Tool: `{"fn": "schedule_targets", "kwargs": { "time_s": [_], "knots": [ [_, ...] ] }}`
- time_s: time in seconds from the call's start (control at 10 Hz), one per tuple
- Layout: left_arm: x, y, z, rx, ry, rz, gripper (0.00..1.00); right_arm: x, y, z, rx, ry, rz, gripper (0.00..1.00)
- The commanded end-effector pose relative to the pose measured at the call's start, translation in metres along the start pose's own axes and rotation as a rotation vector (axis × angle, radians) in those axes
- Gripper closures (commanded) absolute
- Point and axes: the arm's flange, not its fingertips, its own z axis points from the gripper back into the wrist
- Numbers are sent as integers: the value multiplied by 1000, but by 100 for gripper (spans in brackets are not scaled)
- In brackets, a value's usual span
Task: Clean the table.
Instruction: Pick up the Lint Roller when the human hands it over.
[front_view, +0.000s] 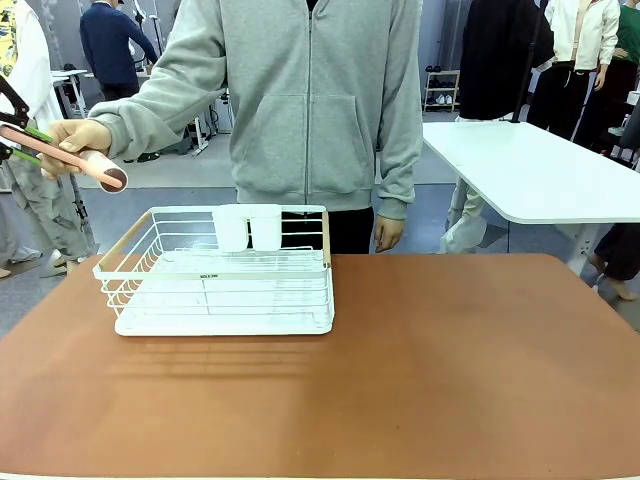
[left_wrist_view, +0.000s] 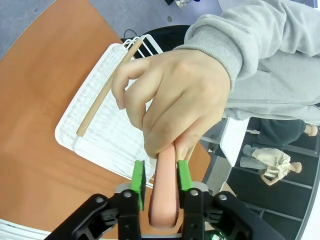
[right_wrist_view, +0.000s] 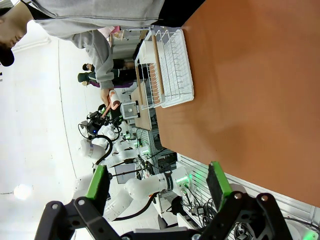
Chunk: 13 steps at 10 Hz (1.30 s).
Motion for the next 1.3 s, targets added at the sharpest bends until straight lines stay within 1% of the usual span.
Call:
{"fn": "schedule_targets", "kwargs": {
  "time_s": [0.0, 0.2, 0.4, 0.5, 0.6, 1.2],
  "knots": [
    [-4, 2, -2, -12, -19, -11, 82, -5, 2, 0, 12, -2, 7, 0],
    [-3, 1, -2, -16, -20, -12, 100, -5, 2, 0, 12, -2, 7, 0],
    [-2, 2, -3, -14, -20, -10, 100, -5, 2, 0, 12, -2, 7, 0],
    [-2, 3, -2, -17, -18, -10, 98, -5, 2, 0, 12, -2, 7, 0],
    [-1, -1, -1, -1, 2, -4, 98, -5, 2, 0, 12, -2, 7, 0],
    [-1, -1, -1, -1, 2, -4, 98, -5, 2, 0, 12, -2, 7, 0]
  ]
}}
